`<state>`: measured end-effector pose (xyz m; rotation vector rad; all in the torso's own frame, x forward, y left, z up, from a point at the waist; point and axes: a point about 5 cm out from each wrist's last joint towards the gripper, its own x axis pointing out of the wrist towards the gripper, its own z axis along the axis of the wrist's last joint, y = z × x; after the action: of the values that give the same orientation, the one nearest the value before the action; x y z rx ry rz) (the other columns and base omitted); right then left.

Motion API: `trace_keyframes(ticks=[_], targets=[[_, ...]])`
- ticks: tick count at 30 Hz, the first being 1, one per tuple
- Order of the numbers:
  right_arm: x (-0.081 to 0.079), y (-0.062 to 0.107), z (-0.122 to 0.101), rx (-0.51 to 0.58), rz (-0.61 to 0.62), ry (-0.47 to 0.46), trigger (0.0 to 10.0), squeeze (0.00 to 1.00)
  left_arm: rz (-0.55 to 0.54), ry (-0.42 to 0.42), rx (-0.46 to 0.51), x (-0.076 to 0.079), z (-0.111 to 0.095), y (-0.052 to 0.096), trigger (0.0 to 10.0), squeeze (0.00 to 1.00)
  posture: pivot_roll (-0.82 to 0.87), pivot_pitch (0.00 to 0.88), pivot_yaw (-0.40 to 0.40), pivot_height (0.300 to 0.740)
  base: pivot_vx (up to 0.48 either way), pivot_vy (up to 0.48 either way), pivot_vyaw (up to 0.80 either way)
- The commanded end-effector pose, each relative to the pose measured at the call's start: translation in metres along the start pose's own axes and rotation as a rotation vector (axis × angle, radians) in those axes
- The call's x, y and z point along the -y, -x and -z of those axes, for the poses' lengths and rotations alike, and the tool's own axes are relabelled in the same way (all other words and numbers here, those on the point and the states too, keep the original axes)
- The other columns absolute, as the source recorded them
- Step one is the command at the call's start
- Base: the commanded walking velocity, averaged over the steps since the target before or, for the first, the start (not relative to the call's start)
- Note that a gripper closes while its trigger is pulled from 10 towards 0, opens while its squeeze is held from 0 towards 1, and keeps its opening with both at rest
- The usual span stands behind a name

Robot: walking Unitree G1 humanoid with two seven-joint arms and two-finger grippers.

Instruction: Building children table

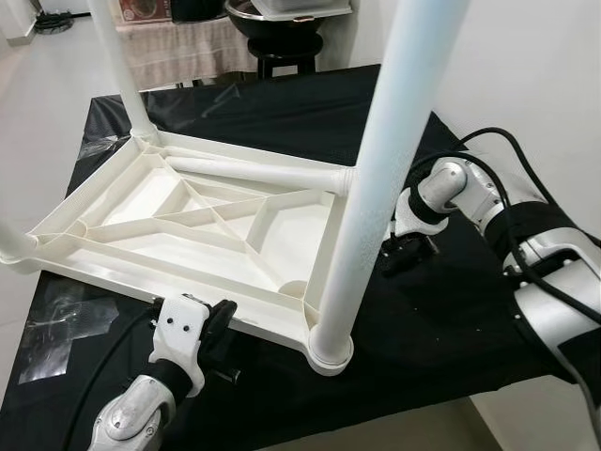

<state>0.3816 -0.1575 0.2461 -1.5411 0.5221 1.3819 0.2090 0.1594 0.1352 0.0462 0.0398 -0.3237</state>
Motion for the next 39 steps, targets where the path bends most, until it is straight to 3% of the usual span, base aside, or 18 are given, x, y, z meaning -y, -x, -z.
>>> trace_keyframes(ticks=[1,11,19,27,29,39], targets=[[-0.006,-0.014,-0.003,0.005,-0.05,0.035,10.0,0.0,0.015,0.042,-0.066,-0.001,0.014,0.011,10.0,0.0,0.09,0.186,-0.032,0.74,0.0,0.0,0.0],[0.002,-0.028,-0.024,0.085,0.031,0.105,10.0,0.0,0.088,0.115,-0.072,0.007,0.014,0.026,10.0,0.0,0.1,0.186,-0.033,0.74,0.0,0.0,0.0],[0.003,-0.031,-0.029,0.089,0.021,0.125,10.0,0.0,0.155,0.085,-0.079,0.014,0.01,0.031,10.0,0.0,0.11,0.184,-0.037,0.74,0.0,0.0,0.0],[0.018,-0.004,-0.025,0.072,0.123,0.102,10.0,0.0,0.15,0.071,-0.086,0.012,0.012,0.035,10.0,0.0,0.11,0.177,-0.04,0.74,0.0,0.0,0.0],[0.02,0.002,-0.027,0.111,0.125,0.093,10.0,0.0,0.152,0.071,-0.089,0.013,0.013,0.036,10.0,0.0,0.11,0.174,-0.039,0.74,0.0,0.0,0.0],[0.021,0.004,-0.035,0.16,0.09,0.123,10.0,0.0,0.165,0.063,-0.095,0.013,0.013,0.036,10.0,0.0,0.11,0.168,-0.037,0.74,0.0,0.0,0.0]])
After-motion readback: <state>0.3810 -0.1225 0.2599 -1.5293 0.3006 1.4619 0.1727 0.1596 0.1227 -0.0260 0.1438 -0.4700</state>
